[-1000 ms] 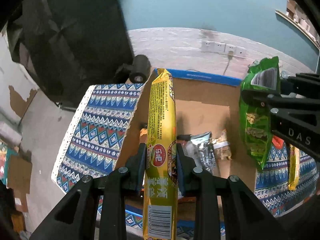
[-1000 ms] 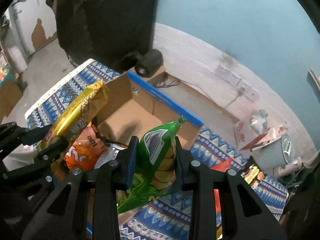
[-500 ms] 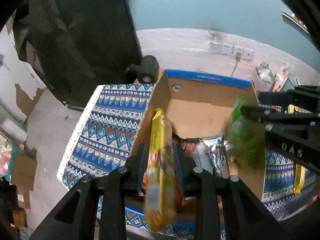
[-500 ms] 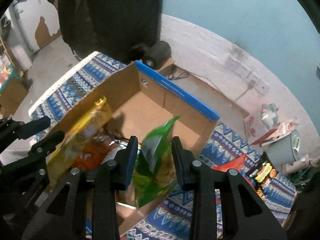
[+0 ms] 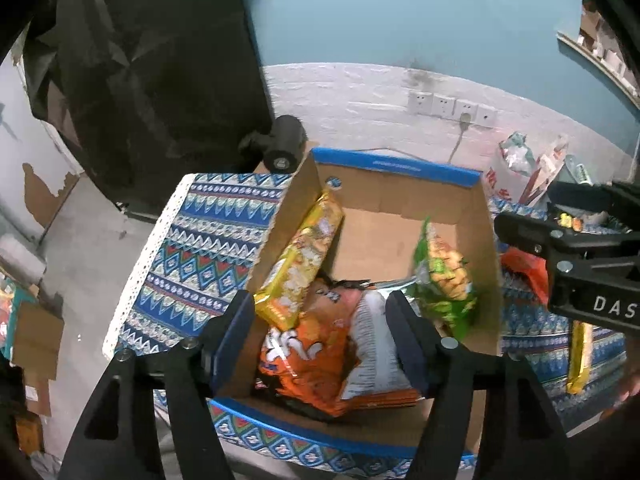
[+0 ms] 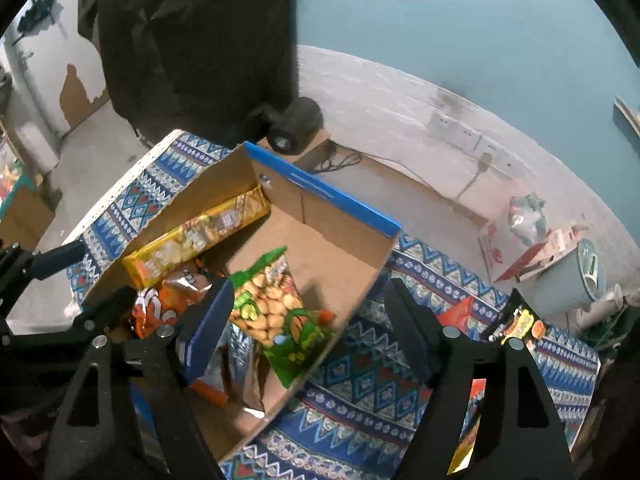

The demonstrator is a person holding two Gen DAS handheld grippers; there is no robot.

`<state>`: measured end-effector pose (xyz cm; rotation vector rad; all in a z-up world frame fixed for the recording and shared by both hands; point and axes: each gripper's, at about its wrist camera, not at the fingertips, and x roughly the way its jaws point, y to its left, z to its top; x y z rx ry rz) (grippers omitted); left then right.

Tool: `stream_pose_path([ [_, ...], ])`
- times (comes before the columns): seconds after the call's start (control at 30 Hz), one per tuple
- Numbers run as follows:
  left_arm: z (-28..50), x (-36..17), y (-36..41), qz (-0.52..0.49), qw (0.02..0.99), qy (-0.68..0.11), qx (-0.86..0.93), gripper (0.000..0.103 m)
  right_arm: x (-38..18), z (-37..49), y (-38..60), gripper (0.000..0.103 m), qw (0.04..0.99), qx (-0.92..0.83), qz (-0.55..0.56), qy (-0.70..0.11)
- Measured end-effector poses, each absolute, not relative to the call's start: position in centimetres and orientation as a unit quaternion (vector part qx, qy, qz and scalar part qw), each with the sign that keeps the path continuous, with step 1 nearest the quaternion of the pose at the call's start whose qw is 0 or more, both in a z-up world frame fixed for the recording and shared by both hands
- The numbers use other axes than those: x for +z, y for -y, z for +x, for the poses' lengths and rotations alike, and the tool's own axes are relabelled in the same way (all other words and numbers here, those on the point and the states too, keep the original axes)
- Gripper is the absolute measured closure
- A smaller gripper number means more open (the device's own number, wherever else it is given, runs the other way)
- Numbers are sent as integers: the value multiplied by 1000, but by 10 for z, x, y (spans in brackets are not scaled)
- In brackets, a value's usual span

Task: Organize snacks
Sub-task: 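Move both tools from the box back over the remaining snacks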

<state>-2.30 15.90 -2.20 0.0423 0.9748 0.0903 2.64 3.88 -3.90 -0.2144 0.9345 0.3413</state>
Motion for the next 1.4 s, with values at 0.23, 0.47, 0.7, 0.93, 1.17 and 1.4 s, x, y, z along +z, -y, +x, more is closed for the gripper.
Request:
stream_pose_path([
  [0.23, -24, -15, -125, 34, 885, -464, 12, 30, -43, 20, 0, 26, 873, 133, -99, -459],
  [0.47, -26, -18, -82, 78, 882, -465, -12, 30, -53, 9, 46, 26, 872, 92, -103, -469],
  [0.7, -28, -22, -45, 114, 878, -464, -28, 30, -69, 2, 93, 26, 865, 58, -92, -489],
  [0.93, -29, -32, -13, 132, 871, -471, -48, 30, -88, -8, 132, 26, 858, 36, -76, -507],
  [1.17, -28, -49, 22, 138, 857, -490, -74, 30, -110, -16, 168, 26, 847, 14, -58, -529],
  [1.4, -32, -71, 47, 156, 843, -508, -89, 30, -144, -20, 196, 26, 827, -2, -31, -562],
])
